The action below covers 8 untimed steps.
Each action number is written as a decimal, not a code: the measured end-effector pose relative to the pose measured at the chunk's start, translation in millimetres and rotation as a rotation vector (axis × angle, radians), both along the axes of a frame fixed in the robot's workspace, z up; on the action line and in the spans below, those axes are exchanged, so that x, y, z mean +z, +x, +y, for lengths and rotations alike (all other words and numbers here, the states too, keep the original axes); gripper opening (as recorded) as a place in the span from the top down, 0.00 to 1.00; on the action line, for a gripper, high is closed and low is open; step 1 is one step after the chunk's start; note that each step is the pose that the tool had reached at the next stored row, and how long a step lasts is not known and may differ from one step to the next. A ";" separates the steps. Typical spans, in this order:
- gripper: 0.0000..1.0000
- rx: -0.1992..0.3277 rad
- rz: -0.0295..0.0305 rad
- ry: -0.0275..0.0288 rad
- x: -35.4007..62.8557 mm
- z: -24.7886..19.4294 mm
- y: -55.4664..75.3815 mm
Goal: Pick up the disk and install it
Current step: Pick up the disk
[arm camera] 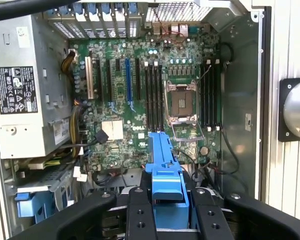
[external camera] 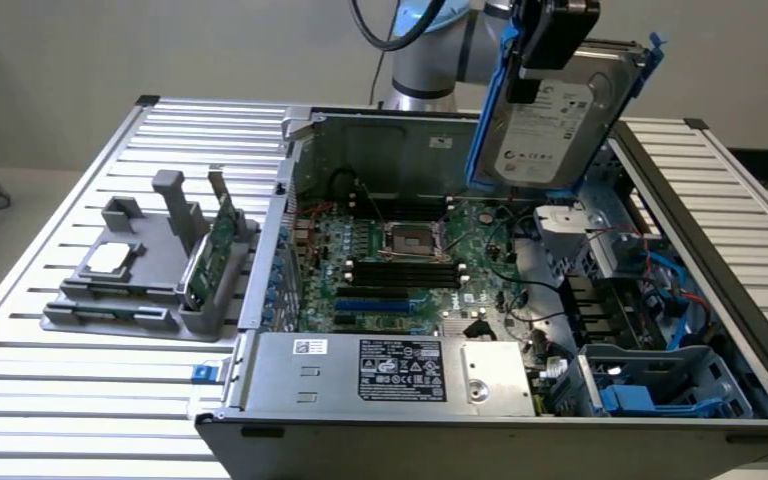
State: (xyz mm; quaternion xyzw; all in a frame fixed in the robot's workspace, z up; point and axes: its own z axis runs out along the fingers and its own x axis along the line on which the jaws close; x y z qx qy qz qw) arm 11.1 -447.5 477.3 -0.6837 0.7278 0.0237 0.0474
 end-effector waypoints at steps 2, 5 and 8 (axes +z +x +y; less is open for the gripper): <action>0.67 0.000 -0.0028 0.0002 0.0 -4.7 4.2; 0.67 0.000 -0.0065 0.0005 0.0 -12.2 10.7; 0.67 0.000 -0.0089 0.0007 0.0 -19.6 17.1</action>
